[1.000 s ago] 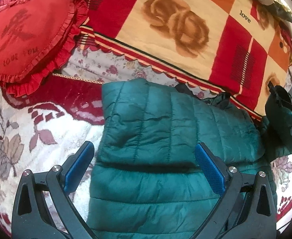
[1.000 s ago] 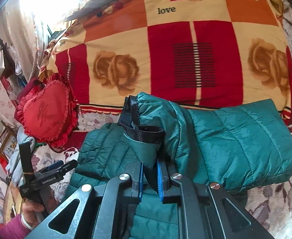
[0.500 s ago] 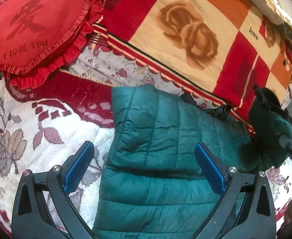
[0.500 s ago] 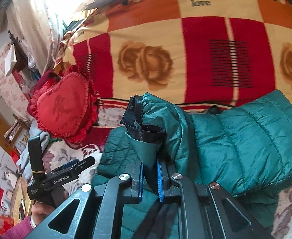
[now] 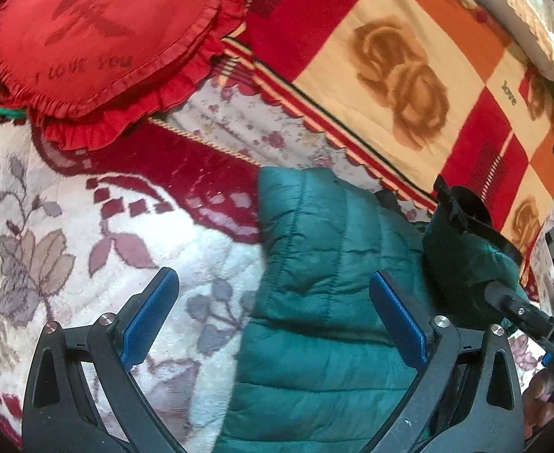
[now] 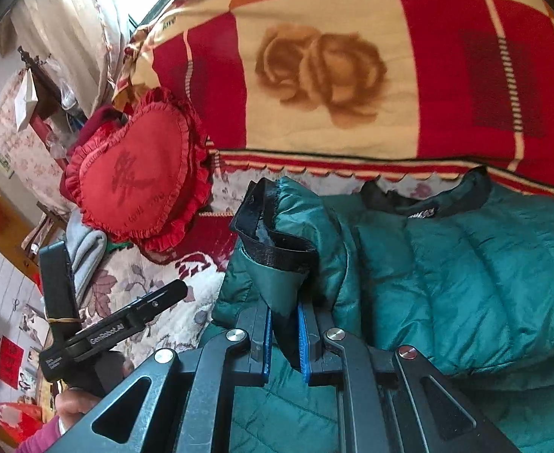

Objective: Fold large clothes
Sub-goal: 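Carry the held sleeve across the jacket body toward the left gripper, then open the right gripper to release the sleeve on the jacket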

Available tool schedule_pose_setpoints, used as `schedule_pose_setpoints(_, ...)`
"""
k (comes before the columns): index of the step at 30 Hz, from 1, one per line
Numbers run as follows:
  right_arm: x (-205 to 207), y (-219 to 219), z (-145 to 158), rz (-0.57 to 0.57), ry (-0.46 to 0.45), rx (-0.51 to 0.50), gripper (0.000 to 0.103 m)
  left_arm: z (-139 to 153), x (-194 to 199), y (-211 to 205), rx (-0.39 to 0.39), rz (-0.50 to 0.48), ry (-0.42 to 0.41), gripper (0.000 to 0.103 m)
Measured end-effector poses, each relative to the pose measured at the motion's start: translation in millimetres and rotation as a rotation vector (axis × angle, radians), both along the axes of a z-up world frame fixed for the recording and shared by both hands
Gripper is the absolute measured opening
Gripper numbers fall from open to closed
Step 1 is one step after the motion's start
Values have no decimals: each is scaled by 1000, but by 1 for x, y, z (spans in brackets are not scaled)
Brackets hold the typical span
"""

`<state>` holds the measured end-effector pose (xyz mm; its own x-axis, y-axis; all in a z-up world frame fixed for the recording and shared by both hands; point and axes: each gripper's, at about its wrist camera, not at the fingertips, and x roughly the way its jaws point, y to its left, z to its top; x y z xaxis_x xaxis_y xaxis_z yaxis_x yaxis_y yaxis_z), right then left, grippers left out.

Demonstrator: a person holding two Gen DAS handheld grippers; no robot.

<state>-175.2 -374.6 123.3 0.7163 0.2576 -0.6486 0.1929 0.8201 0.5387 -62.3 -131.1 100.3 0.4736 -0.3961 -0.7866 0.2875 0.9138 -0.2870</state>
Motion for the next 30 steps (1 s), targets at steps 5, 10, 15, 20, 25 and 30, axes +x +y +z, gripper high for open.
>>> schedule_pose_setpoints(5,13,7,-23,26,30,33,11,-8,4,10,17,8,35,101)
schedule_pose_setpoints(10,18,16,-46,51,95,35,16,-14,4,12,-6,22,73,101)
schedule_pose_setpoints(15,5,21,-39,81,53,41,51,-15,1,8,-27,22,90,101)
schedule_pose_setpoints(20,-5,23,-30,81,51,-17,51,-12,-3,0,-41,14,97,101)
schedule_pose_setpoints(25,-22,11,-18,17,43,-43,51,-11,-12,-15,-61,-2,110,101)
schedule_pose_setpoints(30,-46,-14,-6,-49,44,-45,52,-12,-19,-36,-78,-8,121,101)
